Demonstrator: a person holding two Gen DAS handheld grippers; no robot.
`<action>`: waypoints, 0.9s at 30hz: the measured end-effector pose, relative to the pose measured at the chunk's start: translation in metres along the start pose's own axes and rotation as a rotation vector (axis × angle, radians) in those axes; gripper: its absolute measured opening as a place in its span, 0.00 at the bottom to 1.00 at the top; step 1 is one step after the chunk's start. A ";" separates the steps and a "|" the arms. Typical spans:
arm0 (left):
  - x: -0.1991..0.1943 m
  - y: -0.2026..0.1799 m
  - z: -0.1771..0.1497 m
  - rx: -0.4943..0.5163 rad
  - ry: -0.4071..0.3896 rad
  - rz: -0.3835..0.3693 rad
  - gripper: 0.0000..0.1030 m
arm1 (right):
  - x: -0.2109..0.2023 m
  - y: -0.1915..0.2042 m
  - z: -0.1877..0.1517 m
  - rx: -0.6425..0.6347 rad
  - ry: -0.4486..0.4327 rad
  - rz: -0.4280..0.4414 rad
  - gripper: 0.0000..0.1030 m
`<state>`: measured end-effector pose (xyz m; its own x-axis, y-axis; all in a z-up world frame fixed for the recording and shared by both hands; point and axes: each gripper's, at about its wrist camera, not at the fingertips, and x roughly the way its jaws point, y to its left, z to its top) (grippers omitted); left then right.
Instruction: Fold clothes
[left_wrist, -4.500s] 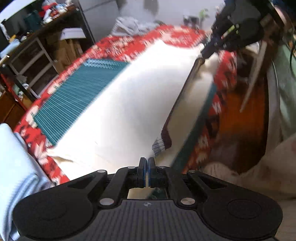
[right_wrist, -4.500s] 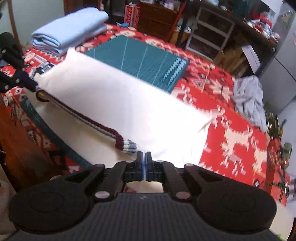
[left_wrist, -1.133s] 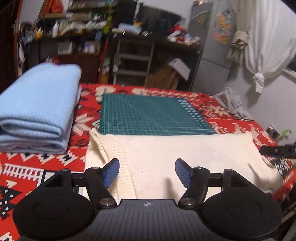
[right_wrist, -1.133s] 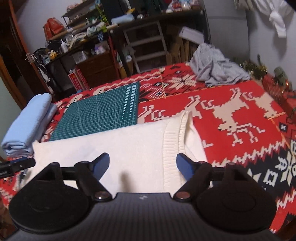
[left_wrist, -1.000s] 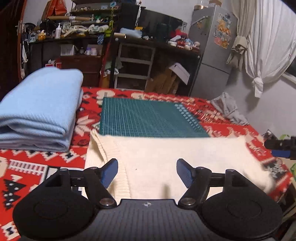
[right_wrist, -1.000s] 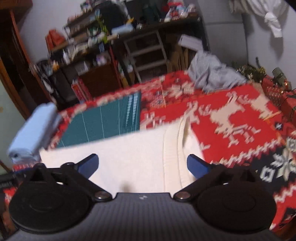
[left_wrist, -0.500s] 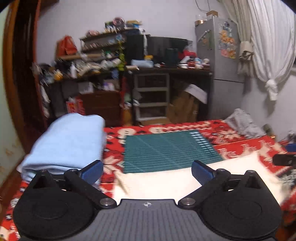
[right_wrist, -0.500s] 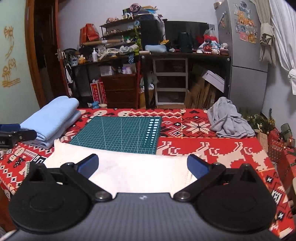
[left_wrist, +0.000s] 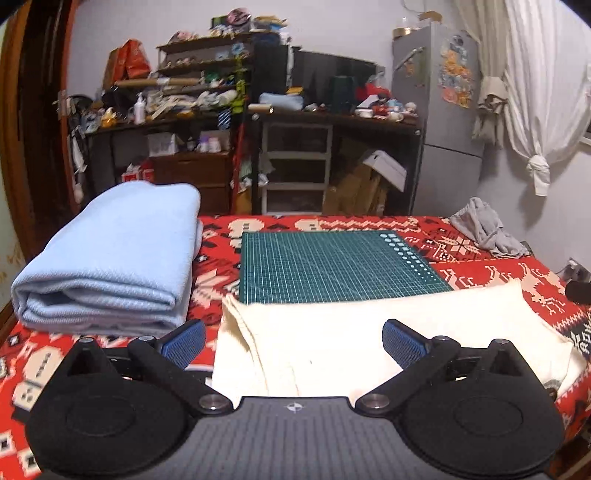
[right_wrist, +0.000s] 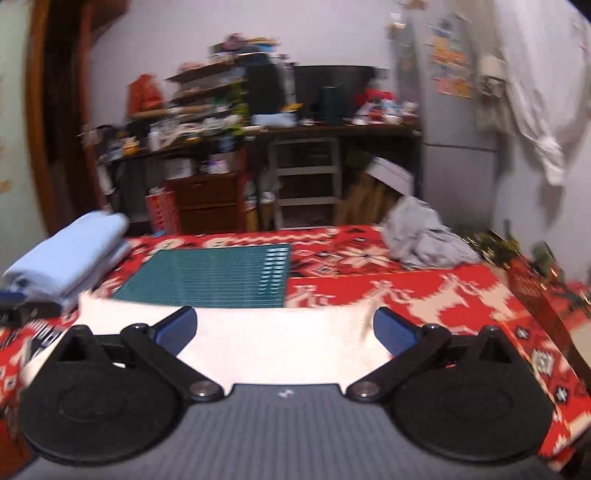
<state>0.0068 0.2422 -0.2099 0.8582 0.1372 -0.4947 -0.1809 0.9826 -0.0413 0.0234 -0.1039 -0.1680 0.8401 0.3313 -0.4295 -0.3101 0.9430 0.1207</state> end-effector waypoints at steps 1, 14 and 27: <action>0.004 0.004 0.001 -0.003 0.007 -0.006 0.98 | 0.004 -0.006 0.000 0.009 0.012 -0.010 1.00; 0.083 0.061 0.012 -0.139 0.178 -0.121 0.48 | 0.100 -0.070 0.014 0.100 0.208 0.059 0.82; 0.102 0.064 0.008 -0.152 0.146 -0.186 0.05 | 0.160 -0.090 0.014 0.125 0.264 0.108 0.04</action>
<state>0.0864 0.3201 -0.2558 0.8072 -0.0736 -0.5857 -0.1068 0.9576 -0.2675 0.1921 -0.1355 -0.2351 0.6555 0.4257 -0.6237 -0.3204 0.9047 0.2807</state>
